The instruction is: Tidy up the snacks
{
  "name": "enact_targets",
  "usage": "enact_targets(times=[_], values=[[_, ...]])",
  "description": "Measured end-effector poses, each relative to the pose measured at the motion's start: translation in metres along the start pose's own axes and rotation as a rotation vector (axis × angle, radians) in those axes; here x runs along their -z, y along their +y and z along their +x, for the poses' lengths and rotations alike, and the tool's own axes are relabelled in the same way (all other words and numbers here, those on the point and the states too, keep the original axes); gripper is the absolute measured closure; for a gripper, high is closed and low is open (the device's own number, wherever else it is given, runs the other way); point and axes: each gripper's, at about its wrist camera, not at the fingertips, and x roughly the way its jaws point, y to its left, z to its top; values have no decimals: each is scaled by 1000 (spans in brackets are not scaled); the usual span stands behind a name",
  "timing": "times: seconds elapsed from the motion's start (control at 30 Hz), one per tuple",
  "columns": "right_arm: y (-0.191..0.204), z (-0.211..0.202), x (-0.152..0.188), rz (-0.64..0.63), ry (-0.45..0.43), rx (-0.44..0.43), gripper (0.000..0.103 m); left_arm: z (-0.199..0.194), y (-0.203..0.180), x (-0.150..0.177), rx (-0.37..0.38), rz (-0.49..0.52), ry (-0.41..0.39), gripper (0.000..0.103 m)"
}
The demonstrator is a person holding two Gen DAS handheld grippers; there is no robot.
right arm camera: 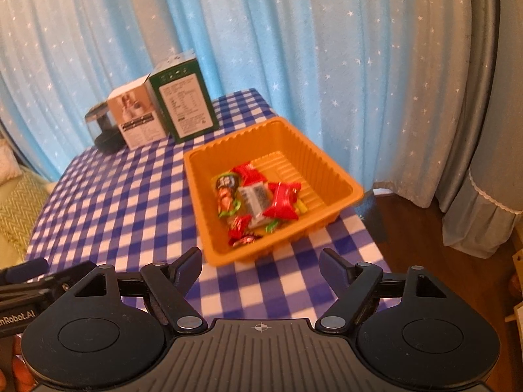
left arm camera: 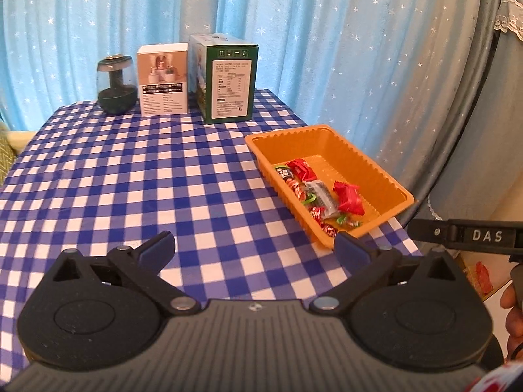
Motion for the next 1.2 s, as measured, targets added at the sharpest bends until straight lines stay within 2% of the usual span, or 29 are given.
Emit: enact_targets(times=[0.57,1.2], values=[[39,-43,33,-58,7,-36,24,-71,19,31,-62,-62,42,0],[44,-55,48,-93,26,-58,24,-84,26,43,-93,-74,56,0]])
